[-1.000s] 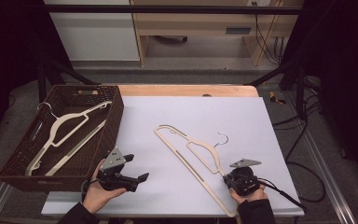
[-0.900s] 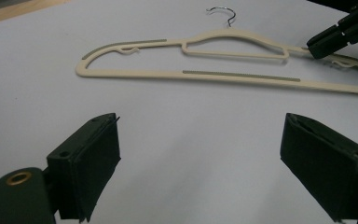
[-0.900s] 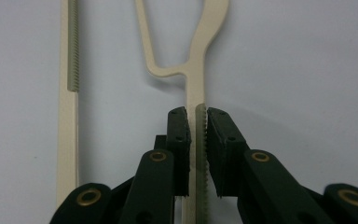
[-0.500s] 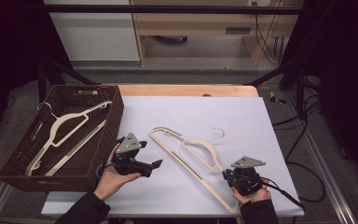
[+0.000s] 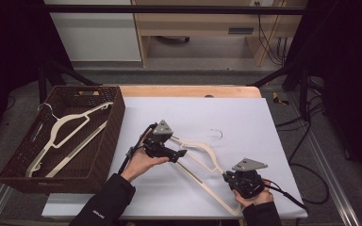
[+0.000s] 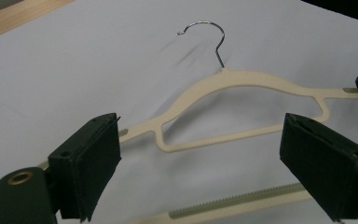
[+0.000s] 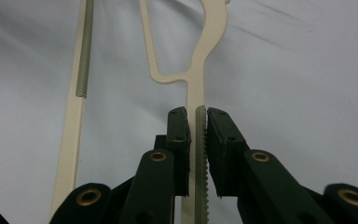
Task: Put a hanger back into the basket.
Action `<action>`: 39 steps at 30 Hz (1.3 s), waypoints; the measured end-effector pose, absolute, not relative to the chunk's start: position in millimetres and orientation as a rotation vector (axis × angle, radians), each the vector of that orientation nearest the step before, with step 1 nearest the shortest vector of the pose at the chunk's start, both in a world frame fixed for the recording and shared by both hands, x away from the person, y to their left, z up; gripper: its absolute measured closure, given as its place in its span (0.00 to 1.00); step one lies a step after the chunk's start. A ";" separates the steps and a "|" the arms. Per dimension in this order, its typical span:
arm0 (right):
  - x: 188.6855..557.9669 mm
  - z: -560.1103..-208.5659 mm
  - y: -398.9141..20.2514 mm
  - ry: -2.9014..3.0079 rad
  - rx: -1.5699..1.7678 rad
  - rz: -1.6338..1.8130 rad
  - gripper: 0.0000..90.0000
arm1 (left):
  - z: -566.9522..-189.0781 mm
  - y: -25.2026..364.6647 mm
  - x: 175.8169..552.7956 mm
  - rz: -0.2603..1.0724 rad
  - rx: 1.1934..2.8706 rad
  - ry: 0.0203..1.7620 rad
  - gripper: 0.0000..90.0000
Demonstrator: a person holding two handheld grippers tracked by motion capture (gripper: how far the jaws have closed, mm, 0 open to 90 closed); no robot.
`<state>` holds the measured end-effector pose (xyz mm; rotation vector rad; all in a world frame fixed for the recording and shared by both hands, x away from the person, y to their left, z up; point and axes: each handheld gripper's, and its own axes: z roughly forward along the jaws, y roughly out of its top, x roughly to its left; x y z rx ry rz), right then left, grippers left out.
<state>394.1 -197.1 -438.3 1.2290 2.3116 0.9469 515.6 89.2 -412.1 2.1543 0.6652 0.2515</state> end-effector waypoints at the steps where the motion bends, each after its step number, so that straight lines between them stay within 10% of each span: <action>1: 394.2 -438.5 -197.0 2.311 1.229 0.952 0.89 | -413.5 86.3 517.7 0.253 2.162 0.660 0.14; 39: 391.8 -435.5 -196.5 2.320 1.208 0.959 0.89 | -456.4 31.5 558.0 0.292 2.390 0.502 0.35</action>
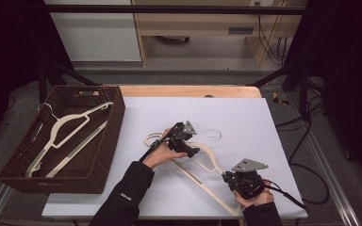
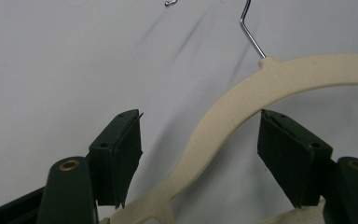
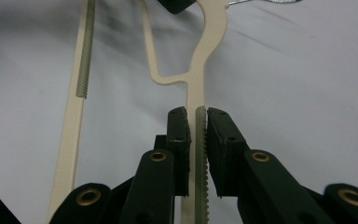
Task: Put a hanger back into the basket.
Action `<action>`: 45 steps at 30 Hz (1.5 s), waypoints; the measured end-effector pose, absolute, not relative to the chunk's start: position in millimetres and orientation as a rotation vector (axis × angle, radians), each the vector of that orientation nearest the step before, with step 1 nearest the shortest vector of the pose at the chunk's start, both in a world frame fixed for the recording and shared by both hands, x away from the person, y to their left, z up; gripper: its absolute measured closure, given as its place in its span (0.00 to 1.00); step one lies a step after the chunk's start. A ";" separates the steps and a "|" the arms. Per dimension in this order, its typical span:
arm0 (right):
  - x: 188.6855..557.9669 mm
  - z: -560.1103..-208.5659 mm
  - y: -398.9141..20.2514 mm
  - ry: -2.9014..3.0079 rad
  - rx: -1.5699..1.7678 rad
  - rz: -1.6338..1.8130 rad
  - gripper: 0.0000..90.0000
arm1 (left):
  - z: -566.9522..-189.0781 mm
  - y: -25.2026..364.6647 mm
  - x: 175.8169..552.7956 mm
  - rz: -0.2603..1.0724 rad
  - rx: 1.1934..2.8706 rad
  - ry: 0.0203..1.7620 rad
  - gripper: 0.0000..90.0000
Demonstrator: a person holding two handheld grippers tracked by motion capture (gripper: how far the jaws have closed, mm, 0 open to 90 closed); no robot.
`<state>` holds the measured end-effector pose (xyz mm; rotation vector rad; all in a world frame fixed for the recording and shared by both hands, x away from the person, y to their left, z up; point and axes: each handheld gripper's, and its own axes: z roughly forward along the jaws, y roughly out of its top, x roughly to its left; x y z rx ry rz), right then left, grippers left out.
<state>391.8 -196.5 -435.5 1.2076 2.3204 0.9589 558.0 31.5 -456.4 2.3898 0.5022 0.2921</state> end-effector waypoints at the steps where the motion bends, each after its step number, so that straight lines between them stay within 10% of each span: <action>1: 392.0 -435.9 -196.4 2.320 1.206 0.958 0.89 | -457.2 31.0 557.5 0.295 2.391 0.496 0.37; 17: 390.8 -434.6 -196.2 2.328 1.190 0.976 0.89 | -460.5 28.5 554.8 0.335 2.453 0.435 0.67; 37: 394.2 -435.9 -202.7 2.356 1.213 1.024 0.89 | -431.3 47.9 516.4 0.538 2.491 0.246 0.80; 45: 398.5 -431.4 -202.7 2.357 1.203 1.128 0.75 | -424.9 59.5 496.0 0.581 2.473 0.203 0.83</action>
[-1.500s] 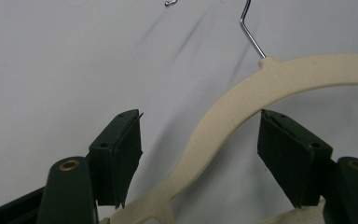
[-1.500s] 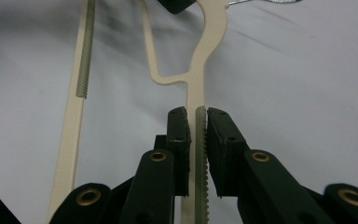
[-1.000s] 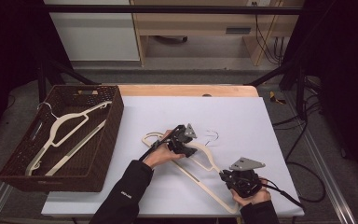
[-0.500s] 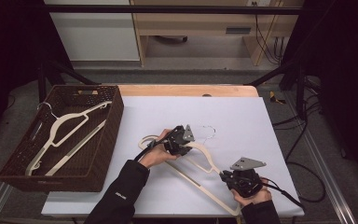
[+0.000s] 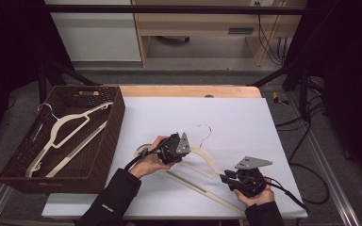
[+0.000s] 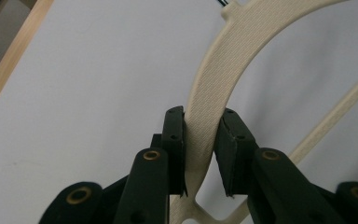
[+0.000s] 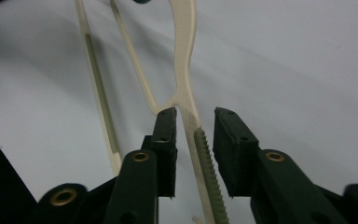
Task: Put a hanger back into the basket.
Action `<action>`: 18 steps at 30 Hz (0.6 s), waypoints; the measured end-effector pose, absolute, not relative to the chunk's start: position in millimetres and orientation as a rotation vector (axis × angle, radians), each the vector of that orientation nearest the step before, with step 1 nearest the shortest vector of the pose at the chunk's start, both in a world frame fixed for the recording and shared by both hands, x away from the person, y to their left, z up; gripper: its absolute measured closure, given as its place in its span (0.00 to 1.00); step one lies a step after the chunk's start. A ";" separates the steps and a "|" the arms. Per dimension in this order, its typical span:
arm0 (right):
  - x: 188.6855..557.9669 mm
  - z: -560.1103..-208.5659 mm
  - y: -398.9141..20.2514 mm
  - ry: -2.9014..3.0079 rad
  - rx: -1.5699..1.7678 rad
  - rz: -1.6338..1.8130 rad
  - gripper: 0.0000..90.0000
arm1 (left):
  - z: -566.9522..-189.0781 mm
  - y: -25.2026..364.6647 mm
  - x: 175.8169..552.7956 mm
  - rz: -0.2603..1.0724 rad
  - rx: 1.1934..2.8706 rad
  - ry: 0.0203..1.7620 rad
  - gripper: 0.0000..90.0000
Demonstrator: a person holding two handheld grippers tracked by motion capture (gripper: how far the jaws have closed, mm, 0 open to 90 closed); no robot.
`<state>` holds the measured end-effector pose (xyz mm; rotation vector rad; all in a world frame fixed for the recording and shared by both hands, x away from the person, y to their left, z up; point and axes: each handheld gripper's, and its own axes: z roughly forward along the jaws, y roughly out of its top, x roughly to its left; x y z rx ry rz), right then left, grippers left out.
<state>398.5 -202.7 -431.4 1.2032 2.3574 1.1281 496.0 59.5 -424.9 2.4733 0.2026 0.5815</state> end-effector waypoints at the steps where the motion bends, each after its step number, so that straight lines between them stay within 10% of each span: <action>1: 399.7 -429.6 -202.8 2.359 1.187 1.150 0.70 | -423.9 61.2 494.1 0.584 2.471 0.197 0.83; 9: 419.3 -415.5 -186.8 2.329 1.095 1.246 0.45 | -417.7 67.1 477.9 0.638 2.453 0.204 0.83; 18: 444.3 -425.2 -159.4 2.469 1.074 1.243 0.70 | -417.5 68.1 469.0 0.637 2.445 0.215 0.83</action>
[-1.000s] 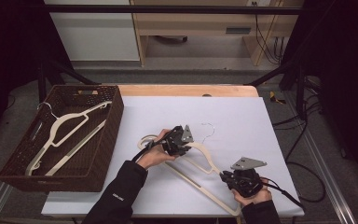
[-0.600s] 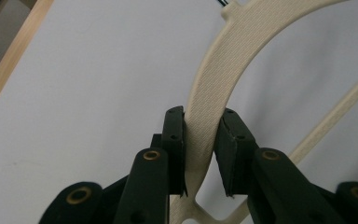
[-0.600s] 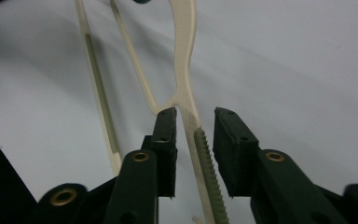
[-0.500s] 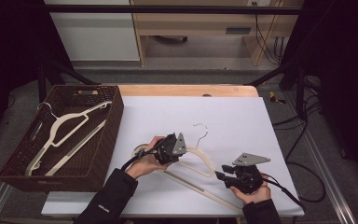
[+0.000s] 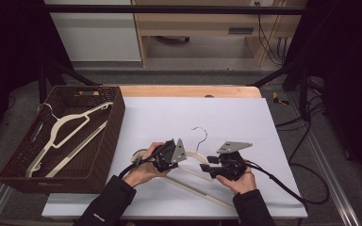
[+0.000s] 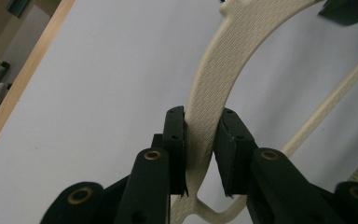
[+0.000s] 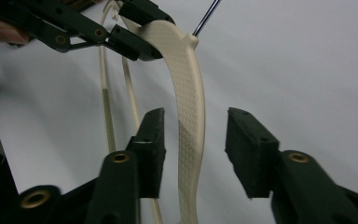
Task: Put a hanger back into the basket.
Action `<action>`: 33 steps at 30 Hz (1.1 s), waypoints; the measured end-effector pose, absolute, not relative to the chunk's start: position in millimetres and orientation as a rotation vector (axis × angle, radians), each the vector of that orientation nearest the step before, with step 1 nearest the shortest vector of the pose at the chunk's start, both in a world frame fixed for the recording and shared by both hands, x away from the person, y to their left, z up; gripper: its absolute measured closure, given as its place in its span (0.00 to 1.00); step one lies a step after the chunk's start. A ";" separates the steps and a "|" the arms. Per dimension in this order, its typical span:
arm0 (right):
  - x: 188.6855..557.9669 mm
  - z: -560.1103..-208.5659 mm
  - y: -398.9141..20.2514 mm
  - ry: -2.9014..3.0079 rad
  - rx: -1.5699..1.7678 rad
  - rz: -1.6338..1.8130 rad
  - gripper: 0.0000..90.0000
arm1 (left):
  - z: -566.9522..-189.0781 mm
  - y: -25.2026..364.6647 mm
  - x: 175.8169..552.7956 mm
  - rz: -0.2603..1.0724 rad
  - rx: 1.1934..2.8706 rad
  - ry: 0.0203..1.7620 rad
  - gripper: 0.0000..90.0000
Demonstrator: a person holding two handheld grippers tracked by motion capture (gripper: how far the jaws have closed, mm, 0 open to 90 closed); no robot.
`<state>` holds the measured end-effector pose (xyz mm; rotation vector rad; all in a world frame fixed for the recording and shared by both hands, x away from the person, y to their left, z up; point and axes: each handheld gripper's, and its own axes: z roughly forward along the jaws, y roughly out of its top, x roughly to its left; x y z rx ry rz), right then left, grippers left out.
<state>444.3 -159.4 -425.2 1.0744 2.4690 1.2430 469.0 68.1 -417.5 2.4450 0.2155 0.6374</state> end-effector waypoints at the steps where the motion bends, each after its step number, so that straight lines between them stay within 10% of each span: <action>1: 445.4 -425.8 -158.3 2.488 1.078 1.247 0.77 | -417.2 68.2 468.3 0.639 2.451 0.213 0.83; 6: 446.0 -424.1 -159.7 2.533 1.093 1.290 0.90 | -413.4 72.4 467.4 0.593 2.452 0.221 0.82; 19: 433.2 -403.6 -161.0 2.540 0.969 1.370 0.96 | -379.0 119.4 452.0 0.454 2.307 0.370 0.35; 33: 421.4 -388.2 -137.6 2.620 0.777 1.395 0.97 | -379.3 121.4 452.9 0.388 2.327 0.302 0.47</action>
